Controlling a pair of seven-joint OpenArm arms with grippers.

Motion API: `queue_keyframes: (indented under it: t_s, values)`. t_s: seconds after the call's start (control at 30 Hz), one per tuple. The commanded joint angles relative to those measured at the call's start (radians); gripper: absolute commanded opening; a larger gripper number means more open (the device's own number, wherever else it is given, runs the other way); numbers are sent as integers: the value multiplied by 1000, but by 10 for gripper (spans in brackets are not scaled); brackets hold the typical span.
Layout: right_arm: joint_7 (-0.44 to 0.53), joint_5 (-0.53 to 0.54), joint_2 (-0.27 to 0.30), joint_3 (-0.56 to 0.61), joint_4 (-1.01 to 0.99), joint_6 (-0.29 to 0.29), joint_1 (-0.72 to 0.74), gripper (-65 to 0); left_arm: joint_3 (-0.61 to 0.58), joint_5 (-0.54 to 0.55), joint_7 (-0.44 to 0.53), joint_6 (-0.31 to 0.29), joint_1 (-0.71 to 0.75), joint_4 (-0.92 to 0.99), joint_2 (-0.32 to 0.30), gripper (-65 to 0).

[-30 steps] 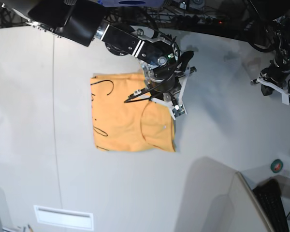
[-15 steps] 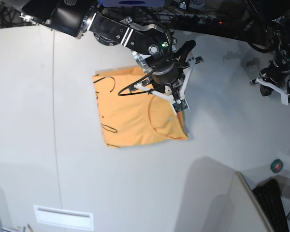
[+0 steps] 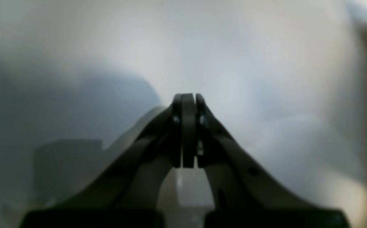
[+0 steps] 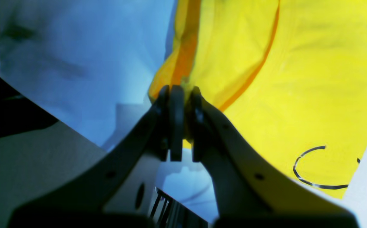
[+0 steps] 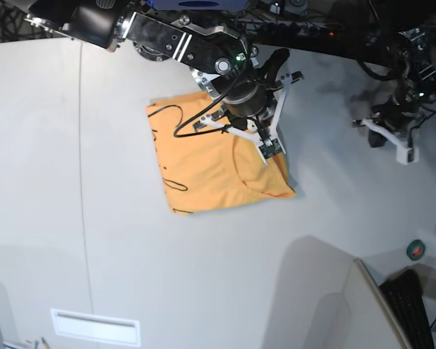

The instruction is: Layout the t-shirt on the table in an organized manner, then fold the t-shirt properly

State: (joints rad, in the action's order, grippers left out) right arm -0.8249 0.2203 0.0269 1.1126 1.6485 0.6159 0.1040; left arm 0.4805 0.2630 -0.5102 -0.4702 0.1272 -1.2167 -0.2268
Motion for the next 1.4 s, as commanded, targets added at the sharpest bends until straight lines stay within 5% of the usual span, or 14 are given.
queue_keyframes:
  t_s: [0.0,0.33,0.83,1.03,1.37]
  values:
    - [19,-8,-15,-2,17,-3,13,-650,-27,15,15,-9,-5,-13,14,-650]
    - [12,-8,-9,-1,40,-3,13,-650,-164,12,20,-5,-136,134,148,-650]
    - [-44,-6,17,-1,106,-4,-2,-650,-225,6,25,37,-266,199,192,-650]
    - [-44,-6,18,-15,111,-159,-13,-650,-248,9,25,41,-266,196,192,-650]
    - [-34,-6,-9,-118,32,-256,-49,-650,-237,12,14,41,-157,2,116,-650]
